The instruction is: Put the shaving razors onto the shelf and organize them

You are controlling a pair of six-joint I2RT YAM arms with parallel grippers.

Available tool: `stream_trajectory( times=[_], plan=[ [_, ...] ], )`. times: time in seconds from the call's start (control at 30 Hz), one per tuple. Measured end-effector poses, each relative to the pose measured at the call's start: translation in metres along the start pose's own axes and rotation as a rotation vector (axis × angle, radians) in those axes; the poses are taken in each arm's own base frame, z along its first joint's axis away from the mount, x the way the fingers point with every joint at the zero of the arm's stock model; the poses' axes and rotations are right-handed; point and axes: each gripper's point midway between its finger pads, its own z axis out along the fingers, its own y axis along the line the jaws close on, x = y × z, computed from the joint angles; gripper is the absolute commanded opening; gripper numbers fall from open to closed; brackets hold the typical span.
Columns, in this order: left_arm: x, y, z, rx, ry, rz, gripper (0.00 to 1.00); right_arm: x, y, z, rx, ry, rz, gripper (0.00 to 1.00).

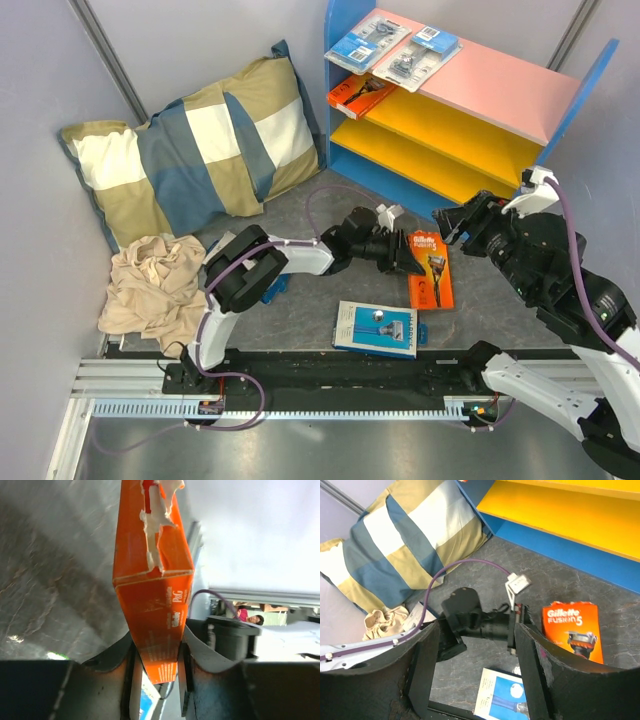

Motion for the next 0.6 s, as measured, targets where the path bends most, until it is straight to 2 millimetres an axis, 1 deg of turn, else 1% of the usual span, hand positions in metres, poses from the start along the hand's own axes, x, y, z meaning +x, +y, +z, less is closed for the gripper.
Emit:
stream_trajectory(
  times=[0.13, 0.23, 0.4, 0.43, 0.53, 0.6],
  plan=[
    [-0.022, -0.023, -0.019, 0.062, -0.039, 0.040, 0.15, -0.005, -0.003, -0.007, -0.003, -0.026, 0.013, 0.72],
    [-0.039, -0.040, -0.042, 0.103, -0.069, 0.068, 0.15, -0.005, -0.004, -0.008, 0.001, -0.031, 0.013, 0.73],
    [-0.060, -0.071, -0.092, 0.187, -0.082, 0.131, 0.13, 0.003, -0.006, -0.001, 0.014, -0.006, 0.001, 0.75],
    [-0.063, -0.077, -0.103, 0.199, -0.083, 0.148, 0.13, 0.005, -0.005, 0.001, 0.016, 0.003, -0.003, 0.78],
    [-0.071, -0.099, -0.139, 0.236, -0.082, 0.224, 0.13, 0.013, -0.003, 0.010, 0.013, 0.030, -0.011, 0.83],
    [-0.075, -0.113, -0.160, 0.256, -0.086, 0.279, 0.13, 0.019, -0.002, 0.016, 0.008, 0.047, -0.017, 0.83]
  ],
)
